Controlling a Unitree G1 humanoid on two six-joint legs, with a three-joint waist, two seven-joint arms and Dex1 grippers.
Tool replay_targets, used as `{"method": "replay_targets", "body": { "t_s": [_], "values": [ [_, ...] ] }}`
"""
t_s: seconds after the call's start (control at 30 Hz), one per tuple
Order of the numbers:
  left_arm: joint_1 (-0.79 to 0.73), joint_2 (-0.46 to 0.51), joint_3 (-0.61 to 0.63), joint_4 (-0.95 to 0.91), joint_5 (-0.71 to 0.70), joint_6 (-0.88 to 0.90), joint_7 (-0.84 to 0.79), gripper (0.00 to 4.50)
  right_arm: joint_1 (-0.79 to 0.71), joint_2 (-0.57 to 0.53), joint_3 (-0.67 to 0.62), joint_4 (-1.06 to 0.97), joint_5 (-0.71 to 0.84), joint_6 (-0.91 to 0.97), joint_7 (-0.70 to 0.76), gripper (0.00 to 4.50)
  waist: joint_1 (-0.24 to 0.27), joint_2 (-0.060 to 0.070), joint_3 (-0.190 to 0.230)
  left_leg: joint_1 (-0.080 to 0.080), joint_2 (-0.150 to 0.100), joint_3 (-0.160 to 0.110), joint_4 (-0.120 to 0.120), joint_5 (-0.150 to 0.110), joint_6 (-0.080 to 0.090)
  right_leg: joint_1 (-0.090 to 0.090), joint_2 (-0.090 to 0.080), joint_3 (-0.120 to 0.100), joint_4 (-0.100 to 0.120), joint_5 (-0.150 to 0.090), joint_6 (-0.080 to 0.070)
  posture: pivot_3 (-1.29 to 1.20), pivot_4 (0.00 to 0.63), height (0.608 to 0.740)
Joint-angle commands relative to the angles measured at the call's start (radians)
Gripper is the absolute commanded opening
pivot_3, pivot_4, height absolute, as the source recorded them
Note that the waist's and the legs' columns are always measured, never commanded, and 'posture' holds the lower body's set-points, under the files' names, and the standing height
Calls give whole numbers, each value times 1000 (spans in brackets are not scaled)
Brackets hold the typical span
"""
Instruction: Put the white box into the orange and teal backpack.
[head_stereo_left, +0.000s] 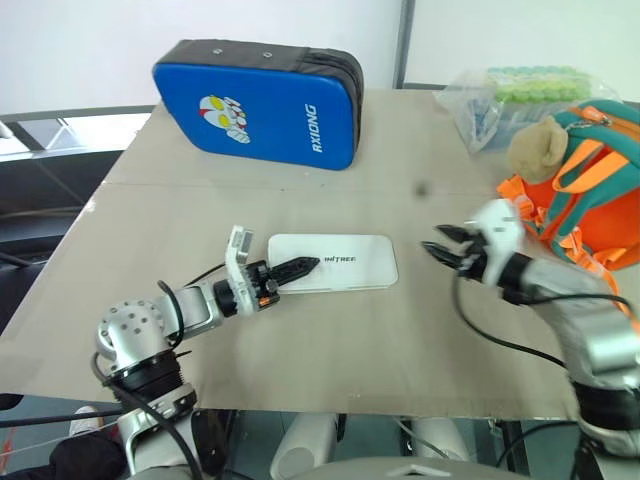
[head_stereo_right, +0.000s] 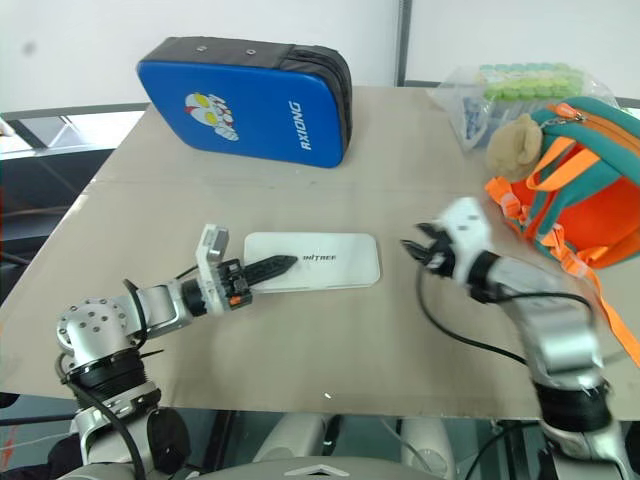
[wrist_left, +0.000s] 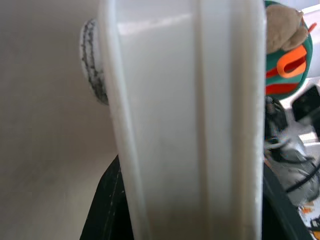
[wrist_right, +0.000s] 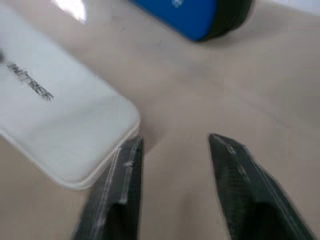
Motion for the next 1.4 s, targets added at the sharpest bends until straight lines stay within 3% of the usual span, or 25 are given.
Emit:
{"method": "replay_targets", "body": {
  "t_s": [0.03, 0.1, 0.27, 0.37, 0.63, 0.73, 0.8, 0.83, 1.0, 1.07, 1.27, 1.4],
  "values": [
    [-69, -18, 3, 3, -30, -44, 9, 1121, 34, -58, -199, -134, 164, 119, 4, 3661, -1, 0, 0, 0, 0, 0, 0, 0, 0, 0, 0, 0, 0, 0, 0, 0, 150, 740],
    [-123, -29, -12, 25, -28, -66, 11, 1121, 93, -111, -348, -184, 238, 205, 0, 4438, 7, 0, 0, 0, 0, 1, 0, 0, 0, 0, 0, 0, 0, 0, 0, 0, 150, 740],
    [-238, -27, -40, 98, -19, -105, 16, 1121, 131, -163, -566, -196, 269, 370, -151, 4438, 0, -1, 0, -2, 0, 3, 0, 0, 0, 0, -1, -1, -1, 0, 0, 0, 150, 740],
    [-290, -26, -82, 122, -4, -136, 9, 1121, 57, -137, -544, -144, 208, 426, -304, 4438, -6, -1, 0, -1, 0, 4, 0, 0, 1, -1, 0, 2, -1, 0, 0, 0, 150, 740],
    [-345, -44, -118, 101, -14, -202, 28, 1121, -217, -6, -272, 160, 48, 185, -480, 4438, -19, 0, 0, -2, 1, 5, 0, 2, -4, -2, 0, 3, -1, 0, 0, 0, 150, 740],
    [-326, -42, -101, 61, -22, -225, 65, 1121, -284, -2, -166, 296, -63, 45, -520, 3626, -24, 0, 0, -5, 0, 5, 0, 3, -4, -5, 0, 4, -1, 0, 0, 0, 150, 740],
    [-311, -45, -86, 35, -36, -233, 90, 1121, -302, -22, -115, 345, -116, -31, -514, 2506, -27, 0, 0, -10, 0, 5, 1, 3, -4, -11, 0, 4, 0, 0, 0, 0, 150, 740],
    [-302, -48, -75, 21, -45, -236, 103, 1121, -312, -27, -101, 364, -127, -57, -506, 2258, -27, 0, 0, -13, 0, 5, 3, 3, -5, -14, 0, 3, 1, 0, 0, 0, 150, 740],
    [-263, -56, -69, -30, -43, -307, 158, 1121, -345, -53, -27, 417, -127, -176, -386, 35, -28, 0, 0, -13, 0, 6, 3, 3, -5, -14, 0, 5, 0, 0, 0, 0, 150, 740],
    [-262, -56, -66, -31, -25, -365, 170, 1121, -364, -48, -6, 410, -97, -222, -312, 35, -29, 0, 0, -13, 0, 5, 3, 3, -4, -13, 0, 4, 1, 0, 0, 0, 150, 740],
    [-280, 9, -43, -2, 35, -565, 153, 1121, -517, 61, -30, 268, 336, -97, -62, 35, -55, 0, 1, -13, 2, 4, 3, 3, -5, -13, 2, 4, 0, 1, 0, 0, 150, 740],
    [-254, 88, -37, -36, 47, -627, 125, 1121, -504, 11, 19, 187, 474, 18, 33, 35, -53, 0, 1, -15, 2, 3, 2, 3, -5, -14, 1, 2, -2, 1, 0, 0, 150, 740]
  ]
}}
